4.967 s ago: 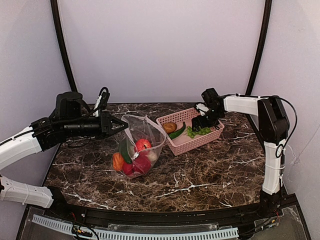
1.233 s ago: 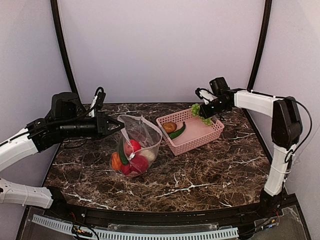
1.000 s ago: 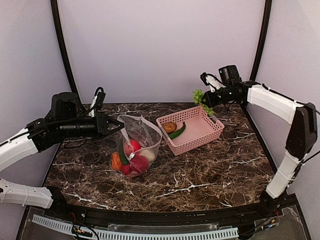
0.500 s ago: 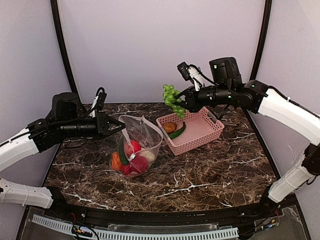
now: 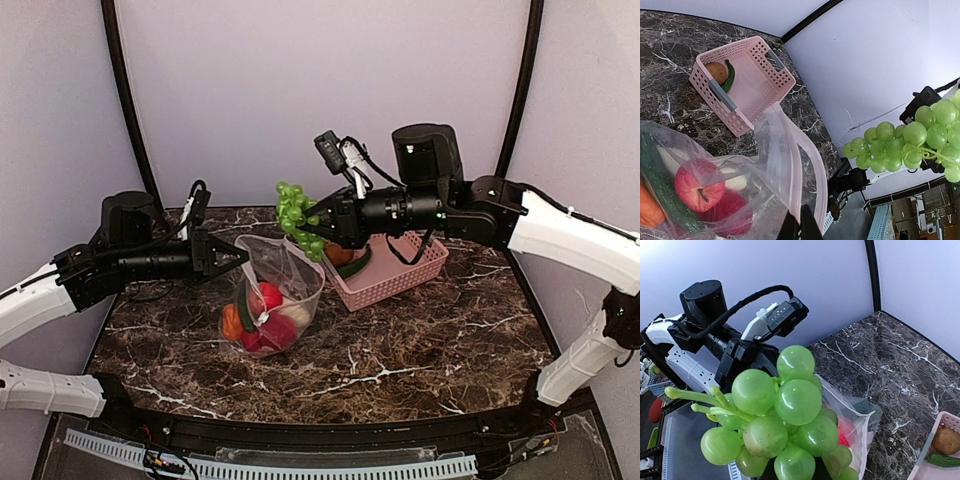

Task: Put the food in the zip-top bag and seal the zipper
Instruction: Place the fake fruit in the zipper food storage bag.

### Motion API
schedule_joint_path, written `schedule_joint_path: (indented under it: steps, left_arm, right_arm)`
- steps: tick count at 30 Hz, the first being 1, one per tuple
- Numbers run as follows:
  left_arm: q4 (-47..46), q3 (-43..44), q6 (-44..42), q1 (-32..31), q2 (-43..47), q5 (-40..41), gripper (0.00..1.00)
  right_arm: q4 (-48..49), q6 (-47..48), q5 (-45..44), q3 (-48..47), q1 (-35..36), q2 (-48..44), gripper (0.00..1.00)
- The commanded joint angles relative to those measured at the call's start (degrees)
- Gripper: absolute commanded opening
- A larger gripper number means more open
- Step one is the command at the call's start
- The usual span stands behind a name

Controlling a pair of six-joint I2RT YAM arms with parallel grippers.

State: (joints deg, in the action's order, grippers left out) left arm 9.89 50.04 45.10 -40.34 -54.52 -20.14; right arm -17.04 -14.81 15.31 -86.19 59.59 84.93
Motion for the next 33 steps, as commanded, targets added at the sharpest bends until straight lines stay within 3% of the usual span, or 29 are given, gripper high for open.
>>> schedule_joint_path:
  steps: [1,11,21,33]
  left_arm:
    - [-2.04,-1.26,0.34,0.33,0.76,-0.73,0.01]
    - [-1.64,-0.97,0.14,0.30,1.15,-0.81,0.01]
    - [-1.27,-0.81,0.03,0.29,1.74,-0.56,0.01]
    - [-0.90,-0.65,0.07,0.33,2.18,-0.62,0.01]
  right_arm:
    - [5.47,-2.45,-0.56,-0.11,2.80,3.14,0.00]
    - [3.05,-6.41,-5.31,-0.25,5.61,10.17,0.00]
    - [-9.24,-8.76,-12.55,-6.58,5.63,16.98,0.00]
    - [-17.21,-10.13,-21.40,-11.95,5.70,20.98,0.02]
